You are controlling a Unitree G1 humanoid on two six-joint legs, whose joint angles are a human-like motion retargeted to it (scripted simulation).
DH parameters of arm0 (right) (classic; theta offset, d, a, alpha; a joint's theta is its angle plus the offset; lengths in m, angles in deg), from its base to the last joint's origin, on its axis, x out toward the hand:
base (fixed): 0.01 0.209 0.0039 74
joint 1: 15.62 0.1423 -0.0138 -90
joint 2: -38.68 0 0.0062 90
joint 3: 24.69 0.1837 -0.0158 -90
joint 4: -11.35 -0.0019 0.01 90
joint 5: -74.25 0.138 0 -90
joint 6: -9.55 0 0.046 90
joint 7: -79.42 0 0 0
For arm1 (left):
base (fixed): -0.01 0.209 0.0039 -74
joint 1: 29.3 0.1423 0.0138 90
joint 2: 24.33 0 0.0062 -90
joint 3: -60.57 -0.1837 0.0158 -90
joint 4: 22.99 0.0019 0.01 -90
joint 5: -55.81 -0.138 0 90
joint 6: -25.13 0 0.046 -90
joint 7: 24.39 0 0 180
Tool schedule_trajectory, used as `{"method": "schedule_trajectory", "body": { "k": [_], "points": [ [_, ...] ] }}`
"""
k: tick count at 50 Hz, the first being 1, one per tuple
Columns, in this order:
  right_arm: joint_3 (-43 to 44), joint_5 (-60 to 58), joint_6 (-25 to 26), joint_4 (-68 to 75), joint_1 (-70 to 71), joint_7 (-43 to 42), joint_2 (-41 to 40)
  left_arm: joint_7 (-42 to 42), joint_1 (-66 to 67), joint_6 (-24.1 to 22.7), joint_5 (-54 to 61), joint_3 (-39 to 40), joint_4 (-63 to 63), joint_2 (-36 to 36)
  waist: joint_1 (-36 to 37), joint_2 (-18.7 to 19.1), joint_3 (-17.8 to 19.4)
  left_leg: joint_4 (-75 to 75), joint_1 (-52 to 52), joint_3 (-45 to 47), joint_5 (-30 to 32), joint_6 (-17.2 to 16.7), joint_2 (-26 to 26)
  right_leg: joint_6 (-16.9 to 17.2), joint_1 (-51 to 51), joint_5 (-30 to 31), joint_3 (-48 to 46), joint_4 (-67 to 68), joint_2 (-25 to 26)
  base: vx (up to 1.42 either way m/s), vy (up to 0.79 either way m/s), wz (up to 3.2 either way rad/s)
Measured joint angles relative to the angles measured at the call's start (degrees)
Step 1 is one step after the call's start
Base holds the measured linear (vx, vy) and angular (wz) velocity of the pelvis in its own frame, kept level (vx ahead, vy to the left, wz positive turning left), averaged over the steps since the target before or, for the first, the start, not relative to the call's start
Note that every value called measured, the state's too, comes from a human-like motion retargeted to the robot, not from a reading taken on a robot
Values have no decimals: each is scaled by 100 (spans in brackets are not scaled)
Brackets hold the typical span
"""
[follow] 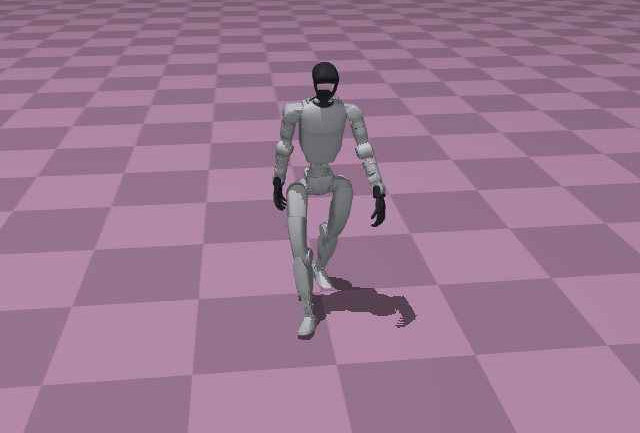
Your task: Walk run
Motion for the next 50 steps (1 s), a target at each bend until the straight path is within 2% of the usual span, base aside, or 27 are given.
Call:
{"method": "schedule_trajectory", "body": {
  "k": [2,4,5,7,8,10,11,12,13,15,17,20,25,28,30,32,33,35,37,38,40,42,45,50],
  "points": [
    [114,119,110,103,-64,-10,19,-99,-57,-127,73,-45,-162,-4,-54,-31,-102,58,228,-128,44,-216,19,144,-238,-83,187,-270,47,120,-31,50],
    [159,95,279,214,-93,-4,83,-230,73,-228,143,17,-246,-114,7,-54,-230,223,418,-227,377,-463,-23,-192,-268,-5,121,90,78,125,-27,-4],
    [169,38,372,269,-85,-20,116,-287,187,-262,170,85,-274,-195,32,-63,-312,325,493,-232,657,-601,-50,-440,-265,66,51,355,94,133,-25,4],
    [99,-125,506,382,-66,-54,150,-267,605,-257,69,358,-249,-389,-173,-133,-387,693,731,218,1794,-732,-24,-429,-73,535,191,682,-87,149,-32,57],
    [74,-209,562,440,-22,-35,154,-245,846,-265,-49,531,-190,-510,-312,-195,-410,947,818,802,2593,-628,158,-446,-73,428,597,1053,-244,150,-37,76],
    [-11,-345,647,448,52,68,102,-288,1261,-228,-231,739,101,-758,-294,-440,-407,1955,725,1670,3818,-209,351,-368,388,1,1103,1232,-439,123,-33,13],
    [-164,-377,692,421,114,216,86,-332,1402,-171,-329,848,368,-819,-136,-687,-379,2552,606,1998,3977,49,297,-378,672,-179,1090,1197,-576,110,-37,-58],
    [-311,-421,744,391,191,373,73,-399,1513,-112,-398,928,691,-857,-9,-889,-353,3178,410,2232,3920,258,315,-371,950,-334,972,1161,-730,111,-41,-50],
    [-448,-490,809,353,297,551,66,-513,1561,-49,-405,947,1127,-846,59,-1002,-328,3864,59,2279,3429,370,477,-333,1213,-437,640,1122,-920,98,-33,-17],
    [-668,-749,950,221,572,692,57,-645,1650,117,-329,915,1994,-774,251,-1078,-238,4886,-668,2479,2619,601,887,-274,1740,-528,463,827,-827,86,-25,-4],
    [-924,-1056,1004,3,866,568,18,-515,1815,352,-427,872,2546,-674,401,-937,-149,5095,-1449,2184,2234,365,1013,-200,2316,-494,399,322,-424,105,-25,-22],
    [-1403,-1479,867,-373,1273,413,95,-419,2336,644,-742,868,2708,-616,803,-750,-89,4434,-2372,1974,1749,47,922,-171,3086,-453,-30,-380,66,91,-21,-70],
    [-1804,-2267,602,-1201,1896,334,373,-576,3037,716,-952,1188,2708,-689,1497,-285,97,2121,-3476,1728,1169,87,865,66,4144,-692,300,-934,817,101,-9,-92],
    [-1925,-2326,419,-1615,2135,272,442,-374,3236,865,-912,1498,2708,-775,1714,-214,154,929,-3983,1063,1142,-170,718,268,4615,-837,491,-1019,891,116,3,-66],
    [-1923,-2209,311,-1765,2179,271,425,-160,3300,1046,-861,1600,2708,-774,1810,-202,105,659,-4184,964,1054,-85,658,463,4827,-812,606,-943,886,103,4,-34],
    [-1887,-2043,284,-1811,2111,284,315,-30,3263,1227,-788,1609,2708,-754,1802,-144,35,1051,-4211,1014,1244,208,689,714,5018,-509,742,-783,933,111,5,-5],
    [-1851,-1986,280,-1780,2018,337,273,-31,3244,1291,-776,1592,2708,-749,1785,-121,-30,1228,-4097,1395,1368,375,727,836,5105,-221,804,-667,972,132,9,-7],
    [-1764,-1985,281,-1633,1731,531,221,-78,3158,1342,-799,1540,2708,-749,1935,-124,-101,1586,-3966,1022,1573,362,821,980,5220,895,1066,-299,995,142,11,-44],
    [-1709,-2084,330,-1388,1438,504,122,-134,2940,1197,-805,1465,2707,-791,1973,-42,-158,2030,-3747,977,1243,478,1073,773,5061,2330,627,520,787,126,7,-30],
    [-1676,-2145,350,-1245,1296,450,84,-133,2814,1100,-792,1388,2704,-797,1861,73,-169,2056,-3474,834,1000,497,1109,704,4908,2862,557,1089,821,123,7,14],
    [-1693,-2183,418,-939,1083,459,141,-78,2577,985,-687,1127,2500,-784,1800,333,-118,1924,-2909,719,747,453,1275,232,4574,3173,227,2328,754,123,10,1],
    [-1652,-2291,496,-689,959,434,203,-138,2244,867,-474,865,2255,-730,1642,467,-41,1665,-2422,765,637,361,1299,149,3838,2324,201,3492,570,105,6,8],
    [-1391,-2408,516,-422,730,229,168,-436,1672,717,-320,634,1881,-611,1163,373,32,967,-1766,610,666,307,841,434,2444,1519,280,4416,268,95,-1,70],
    [-941,-1964,636,-242,202,360,107,-408,732,333,-247,154,1195,-338,632,120,-18,276,-993,566,481,284,262,169,1004,605,-302,2981,-254,89,-9,85]
  ]
}}
